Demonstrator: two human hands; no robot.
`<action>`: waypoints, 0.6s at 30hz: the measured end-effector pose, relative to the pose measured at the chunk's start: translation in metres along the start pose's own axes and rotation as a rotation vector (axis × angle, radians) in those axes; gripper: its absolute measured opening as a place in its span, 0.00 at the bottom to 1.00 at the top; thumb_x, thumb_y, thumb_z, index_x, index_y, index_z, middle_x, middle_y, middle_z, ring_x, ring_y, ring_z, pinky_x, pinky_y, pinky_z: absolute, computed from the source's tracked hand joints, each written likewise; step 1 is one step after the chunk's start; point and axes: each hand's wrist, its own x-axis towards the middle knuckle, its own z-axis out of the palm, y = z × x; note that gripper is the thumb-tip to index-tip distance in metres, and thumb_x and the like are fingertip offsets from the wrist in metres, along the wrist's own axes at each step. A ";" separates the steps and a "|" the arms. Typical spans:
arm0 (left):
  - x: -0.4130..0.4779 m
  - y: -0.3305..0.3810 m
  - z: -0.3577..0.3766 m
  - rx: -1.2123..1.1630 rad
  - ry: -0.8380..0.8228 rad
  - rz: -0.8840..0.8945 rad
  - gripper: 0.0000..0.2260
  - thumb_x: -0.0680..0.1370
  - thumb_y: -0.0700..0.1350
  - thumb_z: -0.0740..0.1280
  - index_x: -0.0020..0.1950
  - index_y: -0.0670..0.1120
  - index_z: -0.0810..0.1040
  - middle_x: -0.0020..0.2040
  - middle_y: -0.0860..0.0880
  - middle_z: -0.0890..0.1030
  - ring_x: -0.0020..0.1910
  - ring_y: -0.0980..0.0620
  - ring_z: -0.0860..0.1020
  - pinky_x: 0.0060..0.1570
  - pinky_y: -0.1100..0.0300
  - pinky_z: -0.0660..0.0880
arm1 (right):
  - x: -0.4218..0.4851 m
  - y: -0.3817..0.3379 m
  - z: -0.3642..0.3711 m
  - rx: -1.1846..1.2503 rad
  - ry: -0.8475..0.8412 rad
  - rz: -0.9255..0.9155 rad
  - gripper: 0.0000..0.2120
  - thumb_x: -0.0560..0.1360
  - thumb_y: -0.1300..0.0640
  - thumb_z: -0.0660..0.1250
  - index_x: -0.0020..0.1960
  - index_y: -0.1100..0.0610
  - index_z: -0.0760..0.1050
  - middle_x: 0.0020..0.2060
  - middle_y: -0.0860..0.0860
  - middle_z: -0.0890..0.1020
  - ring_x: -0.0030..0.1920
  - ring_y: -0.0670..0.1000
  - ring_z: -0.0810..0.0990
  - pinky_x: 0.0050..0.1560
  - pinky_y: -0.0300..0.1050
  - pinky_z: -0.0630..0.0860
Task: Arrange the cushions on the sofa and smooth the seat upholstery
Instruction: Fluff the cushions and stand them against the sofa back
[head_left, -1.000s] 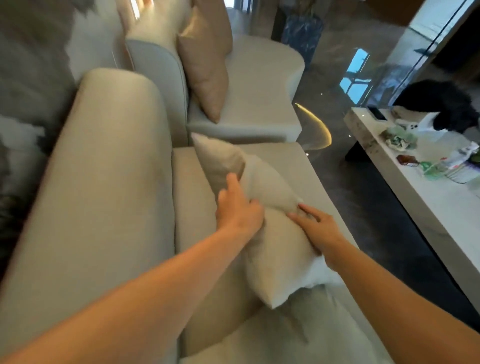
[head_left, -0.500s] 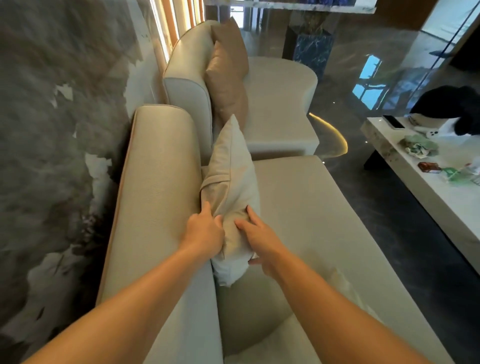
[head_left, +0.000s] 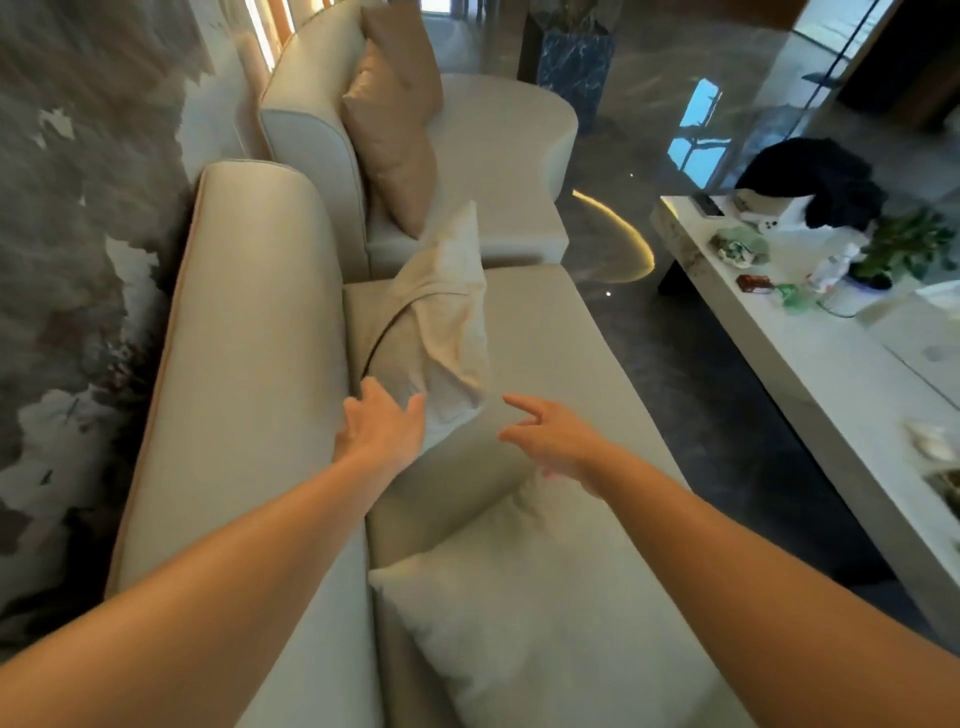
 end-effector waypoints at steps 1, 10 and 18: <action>-0.005 0.006 0.004 0.016 0.008 0.036 0.29 0.79 0.59 0.62 0.75 0.45 0.61 0.69 0.37 0.68 0.61 0.32 0.74 0.61 0.43 0.73 | -0.008 0.014 -0.008 0.023 0.016 0.011 0.28 0.76 0.54 0.68 0.74 0.46 0.67 0.66 0.56 0.78 0.51 0.48 0.76 0.50 0.44 0.75; 0.014 -0.006 0.074 0.118 -0.097 0.143 0.25 0.77 0.52 0.65 0.73 0.48 0.67 0.68 0.37 0.73 0.63 0.35 0.74 0.59 0.47 0.73 | -0.014 0.116 -0.003 0.168 0.093 0.187 0.32 0.78 0.53 0.67 0.78 0.44 0.59 0.65 0.59 0.76 0.46 0.48 0.78 0.38 0.44 0.77; 0.076 -0.061 0.100 0.190 -0.151 0.163 0.30 0.79 0.58 0.63 0.77 0.49 0.59 0.70 0.37 0.67 0.65 0.34 0.71 0.61 0.45 0.70 | 0.060 0.140 0.016 0.225 0.277 0.230 0.35 0.79 0.52 0.66 0.80 0.47 0.51 0.76 0.55 0.63 0.69 0.59 0.69 0.65 0.59 0.73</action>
